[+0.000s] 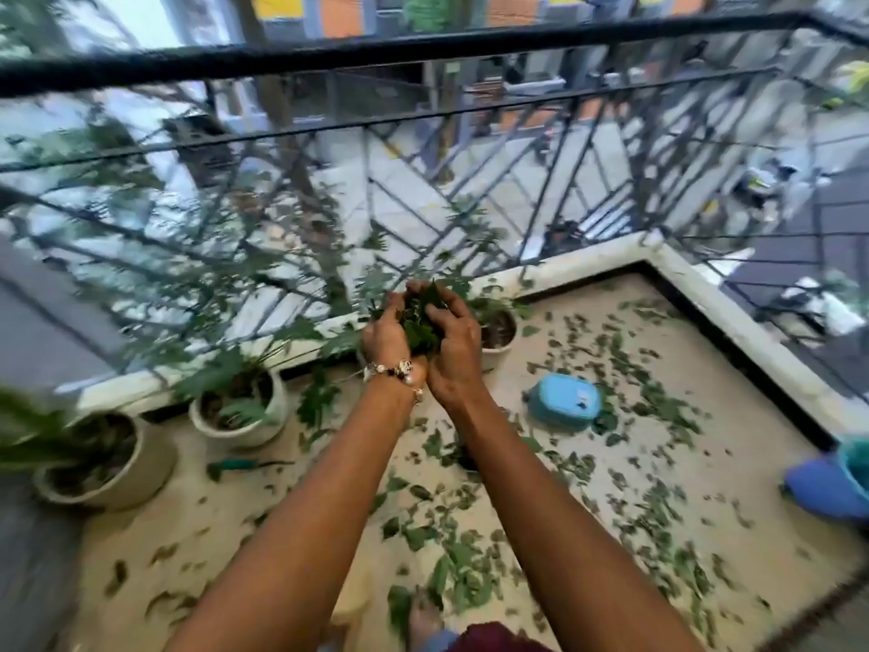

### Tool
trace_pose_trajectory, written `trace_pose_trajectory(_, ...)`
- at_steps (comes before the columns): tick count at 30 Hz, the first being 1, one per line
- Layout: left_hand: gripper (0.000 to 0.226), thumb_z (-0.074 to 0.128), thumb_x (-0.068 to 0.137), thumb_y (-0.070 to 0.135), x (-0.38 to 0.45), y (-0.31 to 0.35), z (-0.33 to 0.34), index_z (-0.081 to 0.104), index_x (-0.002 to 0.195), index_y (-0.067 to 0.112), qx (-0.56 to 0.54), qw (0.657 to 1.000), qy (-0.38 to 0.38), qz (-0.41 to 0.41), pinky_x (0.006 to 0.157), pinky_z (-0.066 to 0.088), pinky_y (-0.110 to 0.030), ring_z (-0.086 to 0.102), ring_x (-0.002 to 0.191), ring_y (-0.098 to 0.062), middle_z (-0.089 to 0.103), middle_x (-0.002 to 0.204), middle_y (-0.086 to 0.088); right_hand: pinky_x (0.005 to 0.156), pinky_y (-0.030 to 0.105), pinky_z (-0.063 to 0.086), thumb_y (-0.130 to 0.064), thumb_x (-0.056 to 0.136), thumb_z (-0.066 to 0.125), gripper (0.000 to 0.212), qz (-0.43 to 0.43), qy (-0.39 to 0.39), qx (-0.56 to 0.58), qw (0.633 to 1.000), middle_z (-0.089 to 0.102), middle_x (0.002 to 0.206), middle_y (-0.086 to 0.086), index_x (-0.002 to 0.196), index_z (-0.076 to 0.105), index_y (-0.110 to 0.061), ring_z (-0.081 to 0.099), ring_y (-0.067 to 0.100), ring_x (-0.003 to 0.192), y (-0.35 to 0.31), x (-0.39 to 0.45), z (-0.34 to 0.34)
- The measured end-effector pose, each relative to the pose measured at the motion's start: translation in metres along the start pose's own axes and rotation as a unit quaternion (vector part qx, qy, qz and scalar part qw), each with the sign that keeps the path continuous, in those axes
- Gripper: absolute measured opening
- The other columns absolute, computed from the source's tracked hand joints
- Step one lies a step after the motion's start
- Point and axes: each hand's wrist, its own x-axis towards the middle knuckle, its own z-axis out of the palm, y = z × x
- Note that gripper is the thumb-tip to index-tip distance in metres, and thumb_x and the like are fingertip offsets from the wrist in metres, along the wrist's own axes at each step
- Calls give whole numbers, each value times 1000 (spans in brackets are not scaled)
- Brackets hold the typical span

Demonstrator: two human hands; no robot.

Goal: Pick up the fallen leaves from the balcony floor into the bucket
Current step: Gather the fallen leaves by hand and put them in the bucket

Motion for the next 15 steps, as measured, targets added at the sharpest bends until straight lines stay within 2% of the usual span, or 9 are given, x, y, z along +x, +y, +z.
trace_pose_trajectory(2, 12, 62, 92, 15, 5, -44, 54, 62, 96, 4, 10, 999, -41, -34, 54, 55, -29, 66, 77, -26, 66, 93, -14, 85, 37, 55, 8, 93, 42, 30, -47, 44, 1, 998, 65, 103, 16, 119, 56, 3, 63, 30, 95, -50, 19, -34)
trace_pose_trajectory(5, 11, 61, 93, 15, 0, -101, 112, 64, 87, 6, 42, 989, -117, -84, 64, 54, -33, 64, 79, -27, 66, 99, -16, 76, 32, 56, 11, 92, 40, 29, -117, 122, 42, 985, 67, 96, 13, 109, 61, 2, 64, 26, 89, -107, 36, -73)
trace_pose_trajectory(7, 12, 61, 93, 15, -9, -136, 146, 65, 86, 6, 83, 980, -140, -115, 67, 54, -35, 63, 79, -28, 66, 100, -17, 76, 32, 55, 10, 91, 42, 30, -159, 169, 48, 972, 68, 97, 12, 105, 64, -3, 65, 26, 89, -137, 43, -102)
trace_pose_trajectory(9, 13, 59, 94, 16, -15, -171, 173, 66, 95, 5, 103, 967, -173, -154, 62, 56, -32, 64, 80, -26, 66, 105, -17, 79, 33, 54, 10, 89, 44, 31, -198, 205, 50, 957, 69, 97, 12, 99, 67, -9, 65, 28, 91, -168, 45, -131)
trace_pose_trajectory(11, 27, 59, 94, 16, -17, -207, 197, 63, 116, 1, 109, 955, -200, -189, 62, 57, -31, 65, 86, -28, 65, 116, -19, 82, 35, 55, 10, 89, 46, 30, -225, 235, 67, 943, 69, 99, 13, 100, 67, -9, 64, 31, 94, -195, 46, -159)
trace_pose_trajectory(12, 28, 58, 94, 16, -20, -224, 208, 61, 117, 1, 114, 945, -225, -207, 61, 57, -30, 65, 85, -28, 65, 116, -19, 84, 36, 55, 10, 89, 46, 29, -239, 252, 78, 935, 68, 100, 14, 103, 66, -7, 64, 31, 94, -207, 48, -172)
trace_pose_trajectory(15, 13, 56, 95, 14, -25, -273, 243, 64, 93, 5, 162, 923, -263, -231, 56, 55, -28, 66, 72, -24, 68, 93, -15, 82, 33, 57, 10, 90, 45, 28, -279, 278, 114, 912, 70, 97, 13, 108, 64, -2, 67, 27, 90, -244, 58, -210)
